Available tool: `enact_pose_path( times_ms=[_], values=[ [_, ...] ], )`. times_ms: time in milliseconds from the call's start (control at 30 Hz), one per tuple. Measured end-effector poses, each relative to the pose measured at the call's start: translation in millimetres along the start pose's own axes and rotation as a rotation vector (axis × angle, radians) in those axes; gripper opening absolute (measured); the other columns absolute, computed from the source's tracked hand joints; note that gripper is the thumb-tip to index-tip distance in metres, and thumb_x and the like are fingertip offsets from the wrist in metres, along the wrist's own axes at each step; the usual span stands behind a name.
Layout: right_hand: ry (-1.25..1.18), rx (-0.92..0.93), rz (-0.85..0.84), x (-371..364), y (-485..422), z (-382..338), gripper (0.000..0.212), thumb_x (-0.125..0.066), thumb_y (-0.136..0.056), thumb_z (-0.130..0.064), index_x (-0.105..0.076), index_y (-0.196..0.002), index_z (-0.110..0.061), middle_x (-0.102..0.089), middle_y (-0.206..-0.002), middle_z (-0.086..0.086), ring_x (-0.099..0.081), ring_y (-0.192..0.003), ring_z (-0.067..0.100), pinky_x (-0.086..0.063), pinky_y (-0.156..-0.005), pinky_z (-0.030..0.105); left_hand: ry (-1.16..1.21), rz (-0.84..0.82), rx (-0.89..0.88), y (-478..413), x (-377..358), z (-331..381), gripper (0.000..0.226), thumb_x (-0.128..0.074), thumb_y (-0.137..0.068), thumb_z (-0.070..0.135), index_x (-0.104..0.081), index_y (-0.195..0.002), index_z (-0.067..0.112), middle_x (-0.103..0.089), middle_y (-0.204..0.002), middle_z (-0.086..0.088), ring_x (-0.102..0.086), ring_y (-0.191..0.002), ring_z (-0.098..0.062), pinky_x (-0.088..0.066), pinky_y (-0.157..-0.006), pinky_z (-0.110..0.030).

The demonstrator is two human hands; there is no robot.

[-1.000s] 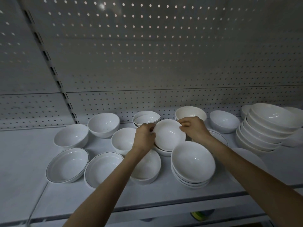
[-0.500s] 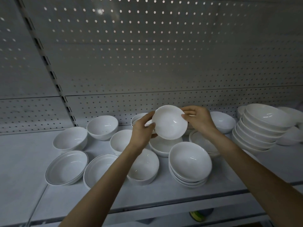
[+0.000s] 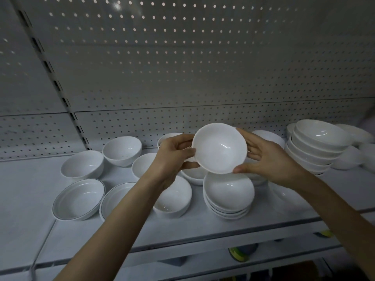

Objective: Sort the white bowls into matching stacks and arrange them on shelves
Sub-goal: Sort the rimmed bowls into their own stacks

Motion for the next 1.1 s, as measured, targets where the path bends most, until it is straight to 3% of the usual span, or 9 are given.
enact_pose_path(
  times_ms=[133, 267, 333, 433, 567, 633, 767, 967, 1100],
  values=[
    [0.054, 0.028, 0.124, 0, 17, 3, 0.078, -0.079, -0.052, -0.025, -0.042, -0.115, -0.052, -0.052, -0.114, -0.039, -0.049, -0.106, -0.021, -0.040, -0.086, 0.001, 0.018, -0.016, -0.001, 7, -4, 0, 0.031, -0.049, -0.092, -0.008, -0.059, -0.120, 0.001, -0.067, -0.114, -0.013, -0.065, -0.095, -0.022, -0.059, -0.073, -0.032],
    [0.031, 0.030, 0.186, -1, 29, 14, 0.069, -0.078, -0.051, -0.043, -0.047, -0.113, -0.048, -0.056, -0.107, -0.044, -0.051, -0.107, -0.018, -0.042, -0.086, 0.003, -0.046, -0.052, -0.024, 15, -9, -8, 0.028, -0.051, -0.093, -0.002, -0.066, -0.102, 0.020, -0.072, -0.095, 0.005, -0.065, -0.086, -0.008, -0.056, -0.079, -0.026],
    [0.036, 0.004, 0.190, -5, 35, 24, 0.074, -0.080, -0.046, -0.060, -0.049, -0.113, -0.050, -0.057, -0.112, -0.041, -0.052, -0.110, -0.014, -0.043, -0.089, 0.007, -0.078, -0.053, -0.024, 20, -12, -17, 0.031, -0.051, -0.094, 0.001, -0.065, -0.097, 0.027, -0.072, -0.091, 0.015, -0.065, -0.085, -0.001, -0.054, -0.083, -0.022],
    [0.097, -0.004, 0.201, -12, 45, 36, 0.083, -0.074, -0.043, -0.074, -0.049, -0.118, -0.047, -0.056, -0.118, -0.036, -0.052, -0.115, -0.007, -0.043, -0.094, 0.011, -0.097, -0.036, -0.034, 28, -15, -31, 0.029, -0.050, -0.094, -0.001, -0.062, -0.104, 0.024, -0.069, -0.093, 0.019, -0.062, -0.081, 0.013, -0.049, -0.075, -0.007],
    [0.122, -0.039, 0.216, -18, 54, 46, 0.085, -0.070, -0.041, -0.079, -0.047, -0.117, -0.049, -0.055, -0.114, -0.042, -0.050, -0.113, -0.012, -0.040, -0.090, 0.004, -0.157, -0.004, -0.038, 34, -20, -49, 0.034, -0.050, -0.095, 0.005, -0.056, -0.101, 0.038, -0.059, -0.100, 0.029, -0.054, -0.085, 0.027, -0.040, -0.073, 0.003],
    [0.123, -0.063, 0.222, -21, 56, 51, 0.085, -0.070, -0.039, -0.080, -0.046, -0.116, -0.052, -0.055, -0.113, -0.042, -0.049, -0.112, -0.014, -0.040, -0.088, 0.003, -0.179, -0.003, -0.042, 36, -23, -56, 0.033, -0.048, -0.097, 0.008, -0.055, -0.108, 0.037, -0.057, -0.106, 0.031, -0.052, -0.090, 0.028, -0.037, -0.075, 0.005],
    [0.118, -0.073, 0.253, -22, 59, 58, 0.085, -0.070, -0.039, -0.080, -0.046, -0.116, -0.053, -0.054, -0.110, -0.044, -0.049, -0.111, -0.017, -0.039, -0.085, 0.000, -0.185, 0.006, -0.038, 37, -27, -67, 0.036, -0.045, -0.098, 0.012, -0.049, -0.132, 0.025, -0.050, -0.129, 0.020, -0.046, -0.115, 0.009, -0.032, -0.080, 0.009],
    [0.090, -0.098, 0.272, -21, 61, 67, 0.087, -0.070, -0.035, -0.082, -0.045, -0.114, -0.054, -0.055, -0.106, -0.046, -0.050, -0.107, -0.018, -0.043, -0.086, 0.004, -0.210, -0.025, -0.037, 35, -31, -82, 0.042, -0.042, -0.100, 0.017, -0.040, -0.143, 0.019, -0.042, -0.146, 0.011, -0.035, -0.134, 0.000, -0.027, -0.095, 0.003],
    [0.019, -0.087, 0.262, -23, 59, 68, 0.086, -0.072, -0.039, -0.078, -0.048, -0.116, -0.047, -0.058, -0.109, -0.040, -0.053, -0.107, -0.014, -0.047, -0.082, 0.007, -0.183, -0.039, -0.046, 36, -33, -85, 0.044, -0.041, -0.100, 0.020, -0.034, -0.143, 0.024, -0.042, -0.143, 0.016, -0.037, -0.128, 0.010, -0.029, -0.104, -0.004]
  ],
)
Point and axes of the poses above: each hand's wrist, its own y-axis away from the middle knuckle, its own x-axis out of the back of the hand, z = x × y, the point moved 2 cm from there along -y, towards the middle knuckle
